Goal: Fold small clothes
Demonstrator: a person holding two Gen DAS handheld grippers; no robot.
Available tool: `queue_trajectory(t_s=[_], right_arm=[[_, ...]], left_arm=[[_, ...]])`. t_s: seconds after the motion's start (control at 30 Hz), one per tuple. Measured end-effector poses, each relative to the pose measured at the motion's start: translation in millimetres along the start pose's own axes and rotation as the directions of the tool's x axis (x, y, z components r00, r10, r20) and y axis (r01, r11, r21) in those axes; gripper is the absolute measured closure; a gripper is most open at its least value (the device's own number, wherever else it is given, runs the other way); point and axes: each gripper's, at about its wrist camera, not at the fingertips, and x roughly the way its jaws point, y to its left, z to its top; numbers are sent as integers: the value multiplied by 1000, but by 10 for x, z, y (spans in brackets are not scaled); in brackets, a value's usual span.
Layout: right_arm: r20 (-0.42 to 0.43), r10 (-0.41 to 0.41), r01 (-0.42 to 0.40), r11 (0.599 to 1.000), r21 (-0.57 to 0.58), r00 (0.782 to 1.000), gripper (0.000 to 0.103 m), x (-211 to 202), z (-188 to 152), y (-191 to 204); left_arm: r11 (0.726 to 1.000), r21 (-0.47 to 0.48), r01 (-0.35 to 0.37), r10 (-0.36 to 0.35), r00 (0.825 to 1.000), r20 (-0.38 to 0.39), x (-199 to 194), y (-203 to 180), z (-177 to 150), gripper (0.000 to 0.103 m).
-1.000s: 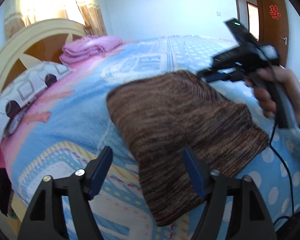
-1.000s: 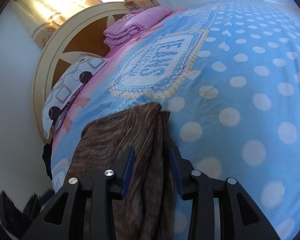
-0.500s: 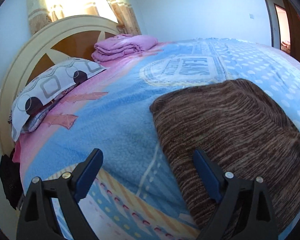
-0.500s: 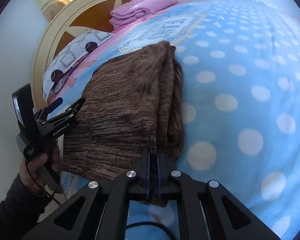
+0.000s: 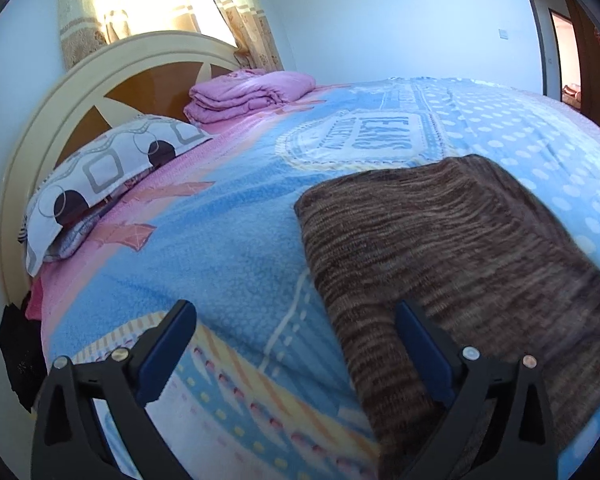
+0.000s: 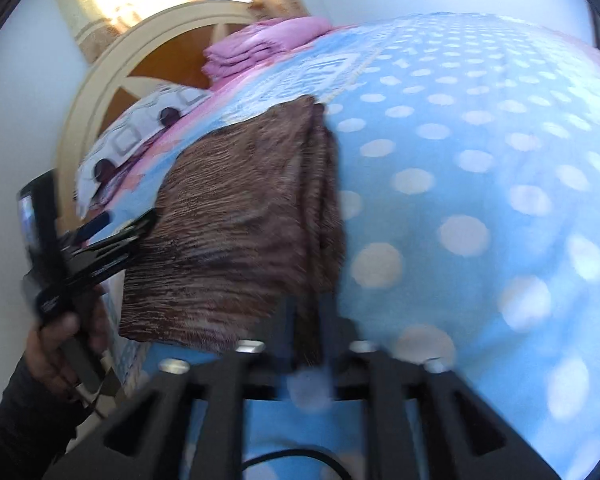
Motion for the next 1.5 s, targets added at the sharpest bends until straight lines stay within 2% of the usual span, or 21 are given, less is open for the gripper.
queue_trajectory(t_s=[0.03, 0.07, 0.27, 0.37, 0.5, 1.5], right_arm=[[22, -12, 12, 1000, -1, 1000, 55, -98, -30, 24], [47, -18, 19, 1000, -10, 999, 53, -189, -50, 54], [178, -84, 101, 991, -88, 980, 52, -708, -95, 365], [253, -86, 122, 984, -132, 964, 50, -949, -95, 524], [314, -97, 154, 975, -162, 944, 48, -1125, -78, 652], [359, -86, 164, 967, -193, 929, 47, -1306, -120, 824]], left_arm=[[1000, 8, 4, -4, 1000, 3, -83, 4, -5, 1], [1000, 19, 11, -11, 1000, 11, -178, 12, -15, 1], [994, 53, 92, -99, 986, 133, -911, 51, -53, 0], [990, 45, 134, -140, 977, 162, -1090, 24, 28, 0], [987, 49, 150, -157, 968, 197, -1246, 20, 93, 0], [989, 27, 145, -147, 970, 195, -1323, 79, 82, 0]])
